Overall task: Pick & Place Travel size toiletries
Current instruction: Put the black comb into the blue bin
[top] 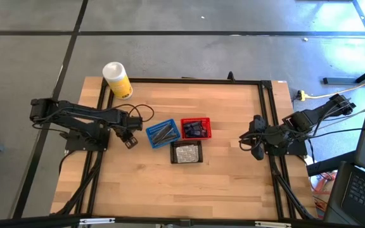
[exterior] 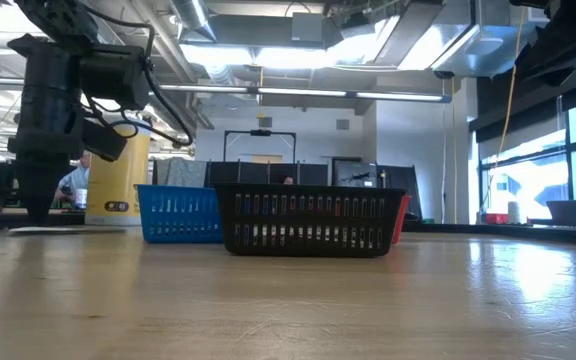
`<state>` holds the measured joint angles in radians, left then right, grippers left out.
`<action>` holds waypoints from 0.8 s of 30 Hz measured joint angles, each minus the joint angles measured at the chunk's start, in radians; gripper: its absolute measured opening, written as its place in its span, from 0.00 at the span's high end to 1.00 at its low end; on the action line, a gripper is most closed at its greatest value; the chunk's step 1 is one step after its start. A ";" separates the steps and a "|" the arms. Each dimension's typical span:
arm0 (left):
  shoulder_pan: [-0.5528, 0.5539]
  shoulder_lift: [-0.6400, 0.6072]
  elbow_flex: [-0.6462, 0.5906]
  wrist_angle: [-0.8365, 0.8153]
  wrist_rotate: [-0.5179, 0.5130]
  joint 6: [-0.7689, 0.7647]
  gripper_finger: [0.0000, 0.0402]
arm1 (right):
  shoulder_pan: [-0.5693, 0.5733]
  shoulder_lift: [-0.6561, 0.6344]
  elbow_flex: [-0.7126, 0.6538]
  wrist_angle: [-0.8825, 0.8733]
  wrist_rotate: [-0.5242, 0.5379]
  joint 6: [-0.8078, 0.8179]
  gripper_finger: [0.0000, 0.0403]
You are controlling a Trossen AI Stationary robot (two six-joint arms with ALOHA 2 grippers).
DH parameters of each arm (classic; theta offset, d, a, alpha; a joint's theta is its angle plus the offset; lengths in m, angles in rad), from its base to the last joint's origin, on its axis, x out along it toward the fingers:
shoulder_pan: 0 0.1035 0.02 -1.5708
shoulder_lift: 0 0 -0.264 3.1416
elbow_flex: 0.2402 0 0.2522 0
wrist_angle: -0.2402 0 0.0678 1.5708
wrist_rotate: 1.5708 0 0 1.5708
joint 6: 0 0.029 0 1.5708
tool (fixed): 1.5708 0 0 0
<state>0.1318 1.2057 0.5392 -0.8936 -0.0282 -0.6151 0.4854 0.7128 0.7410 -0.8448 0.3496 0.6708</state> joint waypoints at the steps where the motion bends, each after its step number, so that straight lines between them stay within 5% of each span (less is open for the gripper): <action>1: 0.000 0.000 0.000 0.000 -0.008 0.000 0.77 | 0.000 0.000 0.000 0.000 0.000 0.000 0.75; 8: 0.004 0.000 0.000 -0.005 -0.024 -0.003 0.64 | 0.000 0.000 0.000 -0.001 0.010 0.000 0.71; 24: -0.001 0.000 0.000 -0.054 -0.108 -0.053 0.52 | 0.000 0.000 0.000 0.000 0.026 -0.001 0.65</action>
<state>0.1310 1.2057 0.5396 -0.9474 -0.1364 -0.6681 0.4856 0.7128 0.7410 -0.8448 0.3759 0.6701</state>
